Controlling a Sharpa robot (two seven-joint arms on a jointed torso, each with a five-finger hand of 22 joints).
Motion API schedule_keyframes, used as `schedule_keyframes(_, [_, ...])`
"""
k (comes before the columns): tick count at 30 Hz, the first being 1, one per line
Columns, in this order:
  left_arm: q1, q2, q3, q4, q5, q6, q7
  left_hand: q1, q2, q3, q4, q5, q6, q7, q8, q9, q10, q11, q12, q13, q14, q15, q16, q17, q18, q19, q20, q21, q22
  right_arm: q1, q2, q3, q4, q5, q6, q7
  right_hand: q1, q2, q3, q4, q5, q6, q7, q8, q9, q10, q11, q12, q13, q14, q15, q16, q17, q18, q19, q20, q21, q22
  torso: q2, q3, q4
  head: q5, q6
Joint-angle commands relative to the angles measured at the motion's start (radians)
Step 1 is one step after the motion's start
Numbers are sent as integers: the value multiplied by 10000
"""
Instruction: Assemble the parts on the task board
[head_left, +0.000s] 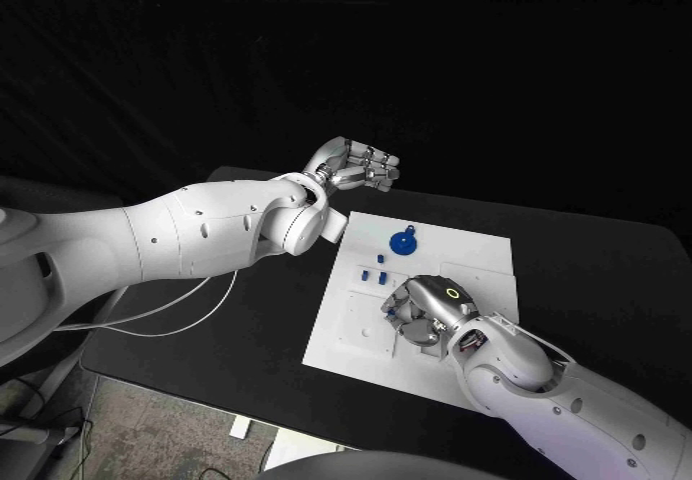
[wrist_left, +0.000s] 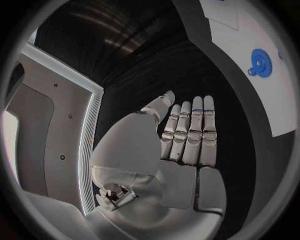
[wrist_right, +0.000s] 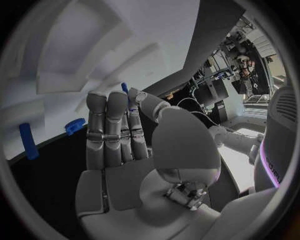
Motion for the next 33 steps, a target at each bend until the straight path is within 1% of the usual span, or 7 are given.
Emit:
schedule_keyframes(1, [-2, 30, 9, 1, -49, 16, -11, 17, -99, -11, 64, 4, 11, 0, -24, -5, -6, 24, -7, -2, -20, 27, -41, -14, 17, -72, 11, 30, 10, -5, 25, -8, -27, -269, 71, -155, -10, 107, 9, -23, 12, 43, -5, 3, 17, 243, -184, 61, 9, -21, -60, 59, -8, 193, 92, -2, -33, 422, 0, -5, 0, 17, -15])
schedule_keyframes(3, [-3, 35, 9, -7, -84, 14, -26, 28, -102, -24, 75, 2, -14, 8, -22, -5, -29, 32, -5, -2, -38, 35, -41, -14, 29, -71, 21, 7, 39, -5, 39, -14, -57, -307, 91, -185, -18, 101, 21, -24, 14, 47, -6, 3, 18, 248, -186, 61, 9, -21, -61, 68, -13, 188, 97, -3, -16, 429, -1, 1, -2, 23, -21])
schedule_keyframes(8, [-6, 44, 9, -14, -135, 17, -40, 28, -102, -24, 75, 2, -14, 8, -22, -5, -29, 32, -5, -2, -38, 35, -41, -14, 29, -71, 21, 7, 39, -5, 80, -47, -121, -361, 134, -224, -22, 98, 32, -26, -7, 48, -6, 3, 18, 250, -186, 62, 9, -23, -60, 75, -19, 185, 97, -3, -30, 427, -2, 1, -5, 23, -25])
schedule_keyframes(19, [-10, 52, 9, -20, -159, 34, -49, 44, -106, -32, 74, 7, -34, 13, -20, -5, -53, 41, -4, -2, -49, 40, -40, -13, 38, -69, 28, -11, 62, -5, 151, -181, -178, -460, 171, -259, -25, 98, 49, -29, -14, 45, -7, 1, 17, 247, -186, 61, 9, -26, -61, 83, -30, 178, 103, -5, -24, 430, -2, 1, 2, 35, -54])
schedule_keyframes(25, [-12, 53, 9, -27, -161, 47, -53, 44, -106, -32, 74, 7, -34, 13, -20, -5, -53, 41, -4, -2, -49, 40, -40, -13, 38, -69, 28, -11, 62, -5, 156, -222, -152, -459, 167, -259, -25, 98, 49, -29, -14, 45, -7, 1, 17, 247, -186, 61, 9, -26, -61, 83, -30, 178, 103, -5, -24, 430, -8, -8, -4, 51, -61])
schedule_keyframes(27, [-15, 55, 9, -33, -161, 46, -53, 44, -106, -32, 74, 7, -34, 13, -20, -5, -53, 41, -4, -2, -49, 40, -40, -13, 38, -69, 28, -11, 62, -6, 155, -229, -132, -457, 128, -256, -25, 98, 49, -29, -14, 45, -7, 1, 17, 247, -186, 61, 9, -26, -61, 83, -30, 178, 103, -5, -24, 430, -2, -2, -2, 54, -60])
schedule_keyframes(33, [-24, 57, 9, -43, -161, 50, -48, 44, -106, -32, 74, 7, -34, 13, -20, -5, -53, 41, -4, -2, -49, 40, -40, -13, 38, -69, 28, -11, 62, -7, 135, -239, -43, -456, -209, -266, -36, 95, 78, -38, -10, 61, -13, 6, 22, 260, -189, 61, 9, -26, -68, 102, -57, 180, 121, -14, -30, 429, -5, -2, 2, 53, -60])
